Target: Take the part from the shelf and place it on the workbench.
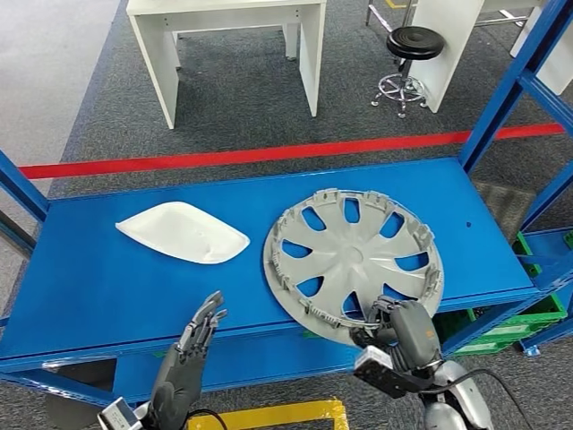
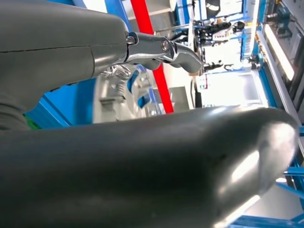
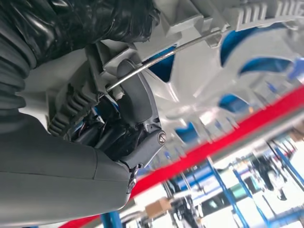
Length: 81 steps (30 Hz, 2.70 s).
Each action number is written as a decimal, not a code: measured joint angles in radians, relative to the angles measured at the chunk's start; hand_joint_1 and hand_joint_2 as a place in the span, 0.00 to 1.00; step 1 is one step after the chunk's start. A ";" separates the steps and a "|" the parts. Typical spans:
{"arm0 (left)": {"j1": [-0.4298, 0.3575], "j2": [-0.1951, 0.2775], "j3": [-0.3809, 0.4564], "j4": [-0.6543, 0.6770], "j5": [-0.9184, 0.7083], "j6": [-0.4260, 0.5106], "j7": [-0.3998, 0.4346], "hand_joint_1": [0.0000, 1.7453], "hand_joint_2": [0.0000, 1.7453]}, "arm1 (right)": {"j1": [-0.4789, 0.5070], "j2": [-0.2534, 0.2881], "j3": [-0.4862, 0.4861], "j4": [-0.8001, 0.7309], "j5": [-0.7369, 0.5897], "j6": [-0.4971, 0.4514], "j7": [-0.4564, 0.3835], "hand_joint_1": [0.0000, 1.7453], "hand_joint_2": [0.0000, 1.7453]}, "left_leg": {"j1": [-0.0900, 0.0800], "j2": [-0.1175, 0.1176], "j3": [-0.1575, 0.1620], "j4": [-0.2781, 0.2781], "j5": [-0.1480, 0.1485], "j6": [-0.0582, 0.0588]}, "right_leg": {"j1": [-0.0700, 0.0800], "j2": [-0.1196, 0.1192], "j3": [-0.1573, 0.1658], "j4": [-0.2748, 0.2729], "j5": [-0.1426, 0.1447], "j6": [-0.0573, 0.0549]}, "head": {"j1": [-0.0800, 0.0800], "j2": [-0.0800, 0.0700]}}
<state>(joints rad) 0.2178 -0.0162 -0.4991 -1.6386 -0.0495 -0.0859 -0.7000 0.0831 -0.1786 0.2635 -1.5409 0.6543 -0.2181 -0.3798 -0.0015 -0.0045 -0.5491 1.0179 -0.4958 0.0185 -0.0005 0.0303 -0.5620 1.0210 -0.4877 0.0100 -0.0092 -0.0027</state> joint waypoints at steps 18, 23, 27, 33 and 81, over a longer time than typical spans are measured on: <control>0.019 0.004 0.006 -0.014 -0.001 0.053 0.000 0.00 0.00 | 0.130 0.068 -0.029 -0.254 -0.116 -0.144 -0.114 1.00 1.00 | 0.000 0.000 -0.003 0.000 0.000 0.000 | 0.000 0.000 -0.004 0.000 0.000 0.000 | 0.000 0.000; 0.022 0.004 0.007 -0.020 0.001 0.070 0.000 0.00 0.00 | 0.168 0.089 -0.035 -0.286 -0.200 -0.138 -0.170 1.00 1.00 | 0.000 0.000 -0.004 0.000 0.000 0.000 | 0.000 0.000 -0.004 0.000 0.000 0.000 | 0.000 0.000; 0.022 0.004 0.007 -0.022 0.001 0.078 0.000 0.00 0.00 | 0.193 0.109 -0.038 -0.314 -0.269 -0.129 -0.223 1.00 1.00 | 0.000 0.000 -0.004 0.000 0.000 0.000 | 0.000 0.000 -0.004 0.000 0.000 0.000 | 0.000 0.000; 0.022 0.006 0.007 -0.027 0.003 0.086 0.000 0.00 0.00 | 0.222 0.142 -0.038 -0.374 -0.364 -0.107 -0.305 1.00 1.00 | 0.000 0.000 -0.004 0.000 0.000 0.000 | 0.000 0.000 -0.004 0.000 0.000 0.000 | 0.000 0.000; 0.080 0.024 0.006 -0.104 -0.006 0.211 0.027 0.00 0.00 | 0.390 0.227 0.023 -0.562 -0.430 -0.312 -0.313 1.00 1.00 | 0.000 0.000 -0.004 -0.001 0.000 0.000 | 0.000 0.000 -0.004 0.000 -0.001 -0.001 | 0.000 0.000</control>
<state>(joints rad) 0.2978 0.0082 -0.4929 -1.7430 -0.0551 0.1252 -0.6729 0.4728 0.0488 0.2863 -2.1033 0.2242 -0.5301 -0.6931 -0.0012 -0.0044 -0.5527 1.0174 -0.4957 0.0184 -0.0002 0.0306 -0.5662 1.0213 -0.4885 0.0092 -0.0092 -0.0026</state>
